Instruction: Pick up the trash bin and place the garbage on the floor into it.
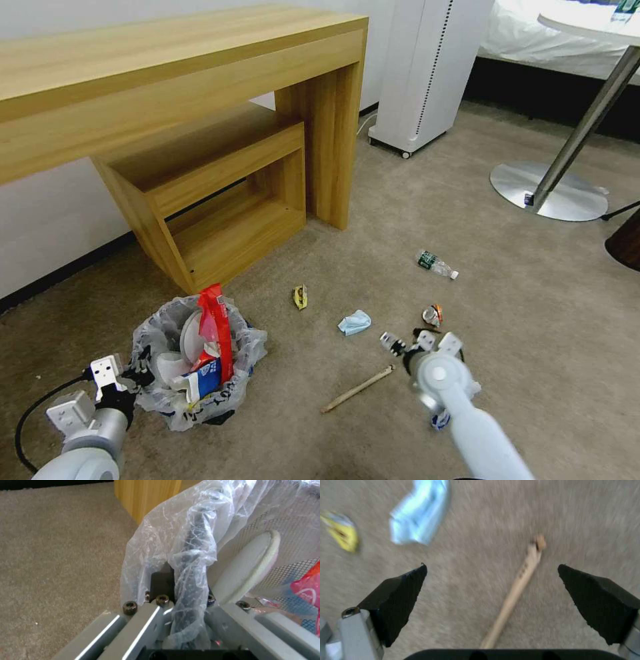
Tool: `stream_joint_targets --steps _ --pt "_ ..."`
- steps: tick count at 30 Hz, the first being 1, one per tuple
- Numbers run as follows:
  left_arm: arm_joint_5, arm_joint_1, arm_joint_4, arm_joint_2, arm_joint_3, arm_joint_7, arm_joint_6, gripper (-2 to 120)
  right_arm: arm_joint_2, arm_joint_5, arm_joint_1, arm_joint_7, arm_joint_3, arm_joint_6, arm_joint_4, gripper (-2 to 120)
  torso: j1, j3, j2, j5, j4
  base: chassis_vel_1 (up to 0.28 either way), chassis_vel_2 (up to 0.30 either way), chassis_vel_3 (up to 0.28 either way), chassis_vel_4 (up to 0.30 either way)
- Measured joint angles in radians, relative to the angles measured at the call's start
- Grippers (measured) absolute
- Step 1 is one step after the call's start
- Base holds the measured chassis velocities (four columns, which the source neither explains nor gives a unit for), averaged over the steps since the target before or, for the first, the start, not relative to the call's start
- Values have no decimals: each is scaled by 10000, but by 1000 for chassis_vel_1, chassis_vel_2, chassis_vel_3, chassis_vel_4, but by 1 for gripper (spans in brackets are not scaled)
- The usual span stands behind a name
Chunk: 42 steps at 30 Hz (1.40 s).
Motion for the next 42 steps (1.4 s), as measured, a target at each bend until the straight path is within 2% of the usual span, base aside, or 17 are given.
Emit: stream_joint_targets --steps 10,24,28,31,34,39,42 --pt "46 -49 215 -102 -74 -12 -36 1 817 -665 394 -280 -347 171 -1491 100 0 0 0 0 0 0 0 0 0" --pt "36 -194 425 -76 -37 5 -119 1 1131 -1469 455 -660 -318 408 -2048 100 0 -1 0 2 0 0 0 0 0" --pt "30 -219 488 -68 -8 18 -147 1 1157 -1642 458 -793 -315 471 -2173 96 -1 0 0 2 0 0 0 0 0" --pt "17 -220 508 -53 -7 25 -155 1 1160 -1791 462 -878 -343 516 -2247 91 -1 0 -1 2 0 0 0 0 0" --pt "-21 -224 507 -29 -15 27 -172 1 1178 -1954 454 -999 -383 569 -2396 76 -1 0 0 2 -1 0 0 0 0" --pt "-21 -189 488 -51 -15 30 -193 1 1227 -2130 445 -1069 -404 648 -2497 65 -1 -1 0 0 -2 0 0 0 0" --pt "-18 -181 457 -86 -14 35 -201 1 1235 -2258 418 -1146 -448 687 -2538 51 -1 -1 1 -1 -3 0 0 0 0"
